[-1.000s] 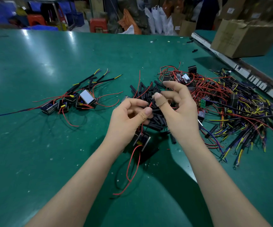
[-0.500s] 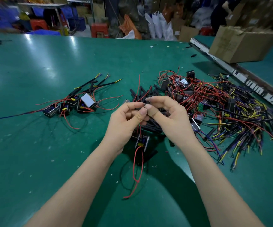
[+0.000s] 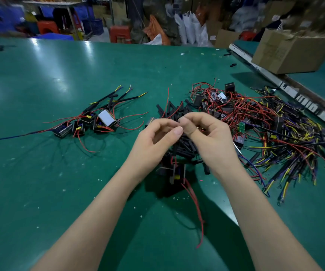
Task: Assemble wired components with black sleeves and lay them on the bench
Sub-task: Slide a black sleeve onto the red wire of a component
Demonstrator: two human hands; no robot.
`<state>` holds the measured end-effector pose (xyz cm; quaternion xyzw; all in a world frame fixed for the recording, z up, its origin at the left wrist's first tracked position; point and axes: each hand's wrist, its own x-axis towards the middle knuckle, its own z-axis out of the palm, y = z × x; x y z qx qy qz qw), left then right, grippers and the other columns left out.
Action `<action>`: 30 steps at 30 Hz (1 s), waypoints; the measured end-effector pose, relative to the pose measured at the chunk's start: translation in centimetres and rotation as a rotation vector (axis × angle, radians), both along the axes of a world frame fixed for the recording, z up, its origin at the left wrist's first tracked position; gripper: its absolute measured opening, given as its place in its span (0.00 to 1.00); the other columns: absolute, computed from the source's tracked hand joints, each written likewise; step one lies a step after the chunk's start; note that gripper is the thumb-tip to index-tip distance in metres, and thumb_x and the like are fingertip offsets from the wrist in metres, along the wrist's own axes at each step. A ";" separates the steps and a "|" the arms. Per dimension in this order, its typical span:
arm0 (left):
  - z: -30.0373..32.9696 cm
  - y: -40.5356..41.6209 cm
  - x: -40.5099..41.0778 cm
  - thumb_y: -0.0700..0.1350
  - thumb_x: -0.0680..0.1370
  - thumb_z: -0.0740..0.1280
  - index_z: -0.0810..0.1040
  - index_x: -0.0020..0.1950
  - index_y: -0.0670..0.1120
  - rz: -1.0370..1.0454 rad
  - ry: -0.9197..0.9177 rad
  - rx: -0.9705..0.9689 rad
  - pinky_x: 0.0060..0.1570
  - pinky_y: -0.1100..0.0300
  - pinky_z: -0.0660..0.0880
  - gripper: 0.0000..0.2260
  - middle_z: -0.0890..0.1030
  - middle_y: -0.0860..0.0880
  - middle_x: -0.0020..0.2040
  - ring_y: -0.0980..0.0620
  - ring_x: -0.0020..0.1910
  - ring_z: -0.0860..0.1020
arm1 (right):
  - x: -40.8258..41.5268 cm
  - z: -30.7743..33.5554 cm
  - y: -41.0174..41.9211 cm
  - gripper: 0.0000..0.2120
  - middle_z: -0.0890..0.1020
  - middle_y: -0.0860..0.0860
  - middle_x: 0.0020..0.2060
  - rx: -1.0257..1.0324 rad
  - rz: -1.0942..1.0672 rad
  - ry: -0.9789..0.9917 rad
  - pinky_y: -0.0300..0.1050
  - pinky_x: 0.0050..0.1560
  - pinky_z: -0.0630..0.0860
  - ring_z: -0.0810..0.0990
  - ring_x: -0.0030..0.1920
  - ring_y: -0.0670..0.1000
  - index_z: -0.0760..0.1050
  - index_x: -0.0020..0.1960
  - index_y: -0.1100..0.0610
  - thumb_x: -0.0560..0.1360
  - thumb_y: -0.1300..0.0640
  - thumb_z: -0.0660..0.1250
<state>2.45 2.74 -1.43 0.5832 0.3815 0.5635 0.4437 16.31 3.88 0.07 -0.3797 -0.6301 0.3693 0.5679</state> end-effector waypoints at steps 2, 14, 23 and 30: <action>0.0 0.0 0.0 0.44 0.74 0.68 0.78 0.48 0.46 -0.011 -0.009 0.024 0.43 0.70 0.73 0.05 0.81 0.55 0.38 0.62 0.37 0.77 | -0.3 -0.1 -0.1 0.08 0.81 0.39 0.34 0.014 -0.008 -0.029 0.34 0.47 0.74 0.77 0.39 0.39 0.78 0.43 0.48 0.76 0.61 0.69; 1.3 1.4 -2.7 0.44 0.75 0.67 0.78 0.43 0.45 0.172 -0.498 -0.160 0.29 0.70 0.72 0.03 0.78 0.54 0.30 0.60 0.27 0.74 | 3.8 1.2 0.5 0.05 0.82 0.50 0.43 -0.230 -0.005 -0.562 0.43 0.49 0.75 0.77 0.42 0.48 0.77 0.49 0.52 0.75 0.54 0.70; 1.6 1.5 -2.9 0.43 0.77 0.65 0.77 0.45 0.44 0.214 -0.600 -0.165 0.28 0.70 0.72 0.04 0.78 0.54 0.28 0.61 0.26 0.74 | 2.1 -0.1 -0.6 0.09 0.79 0.42 0.42 -0.335 0.458 -1.114 0.35 0.44 0.72 0.75 0.44 0.41 0.80 0.45 0.44 0.67 0.47 0.77; 1.5 1.8 -3.4 0.45 0.73 0.67 0.78 0.42 0.45 0.223 -0.636 -0.150 0.31 0.71 0.72 0.04 0.78 0.53 0.29 0.61 0.28 0.74 | 1.9 -1.3 1.0 0.06 0.74 0.46 0.42 -0.063 -0.071 -1.038 0.48 0.52 0.73 0.73 0.47 0.50 0.78 0.49 0.50 0.75 0.50 0.68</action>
